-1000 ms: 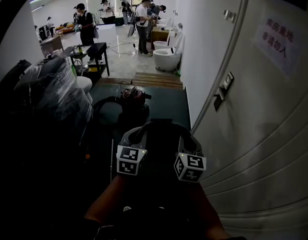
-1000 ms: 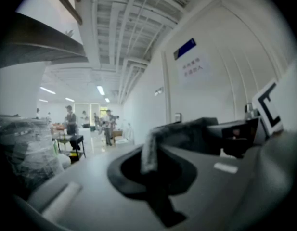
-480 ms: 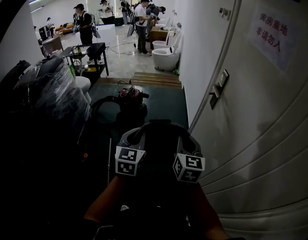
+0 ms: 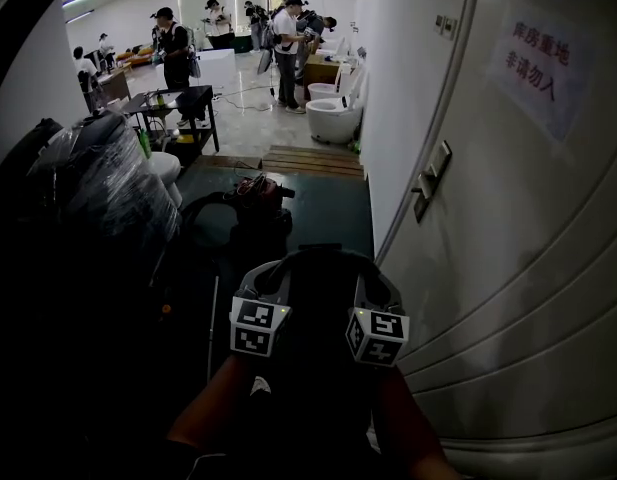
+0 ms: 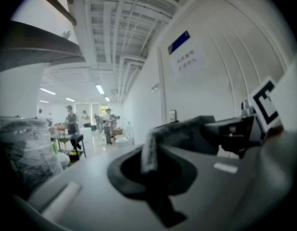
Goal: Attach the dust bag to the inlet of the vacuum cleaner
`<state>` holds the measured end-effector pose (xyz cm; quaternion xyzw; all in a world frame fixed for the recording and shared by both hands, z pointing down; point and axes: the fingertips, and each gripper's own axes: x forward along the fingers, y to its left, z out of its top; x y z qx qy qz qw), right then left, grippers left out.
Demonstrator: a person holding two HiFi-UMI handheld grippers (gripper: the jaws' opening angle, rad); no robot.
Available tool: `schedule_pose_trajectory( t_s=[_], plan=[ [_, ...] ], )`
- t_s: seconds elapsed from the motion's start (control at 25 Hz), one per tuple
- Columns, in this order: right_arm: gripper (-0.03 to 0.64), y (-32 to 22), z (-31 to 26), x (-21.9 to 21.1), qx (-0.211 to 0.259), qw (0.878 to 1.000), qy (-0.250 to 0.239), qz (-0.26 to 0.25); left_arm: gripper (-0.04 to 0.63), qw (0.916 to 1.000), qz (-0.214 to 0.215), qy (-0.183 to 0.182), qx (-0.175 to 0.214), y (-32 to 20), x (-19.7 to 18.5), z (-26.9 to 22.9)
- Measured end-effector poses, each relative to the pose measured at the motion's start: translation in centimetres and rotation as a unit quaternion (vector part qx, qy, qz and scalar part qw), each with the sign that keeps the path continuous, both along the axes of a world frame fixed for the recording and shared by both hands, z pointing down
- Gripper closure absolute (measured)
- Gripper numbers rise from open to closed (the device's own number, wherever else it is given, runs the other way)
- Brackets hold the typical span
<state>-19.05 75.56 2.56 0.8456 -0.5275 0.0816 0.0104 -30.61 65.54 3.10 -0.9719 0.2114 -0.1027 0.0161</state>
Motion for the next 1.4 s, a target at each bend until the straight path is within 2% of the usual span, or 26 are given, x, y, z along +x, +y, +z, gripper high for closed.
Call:
schedule_pose_trajectory(
  t_s=[0.44,0.6,0.92,1.2,1.4],
  plan=[
    [0.611,-5.7,2.0,3.9,-0.018,1.000,-0.006,-0.004,0.581,0.9999,0.004,0.001,-0.016,-5.6,3.8,2.0],
    [0.611,-10.1,3.2,6.1,-0.030,1.000,0.000,-0.002,0.581,0.9995,0.011,0.003,-0.029,-10.2,6.0,3.3],
    [0.611,-21.1,5.0,11.1,-0.062,0.998,-0.001,0.006,0.581,0.9959,0.031,0.012,-0.084,-21.5,11.1,5.6],
    [0.611,-29.8,5.8,14.1,-0.088,0.996,-0.007,0.027,0.581,0.9940,0.050,0.016,-0.096,-30.0,13.9,6.3],
    [0.609,-33.5,5.2,15.5,-0.094,0.994,-0.016,0.056,0.581,0.9937,0.070,0.024,-0.084,-33.4,14.9,5.7]
  ],
)
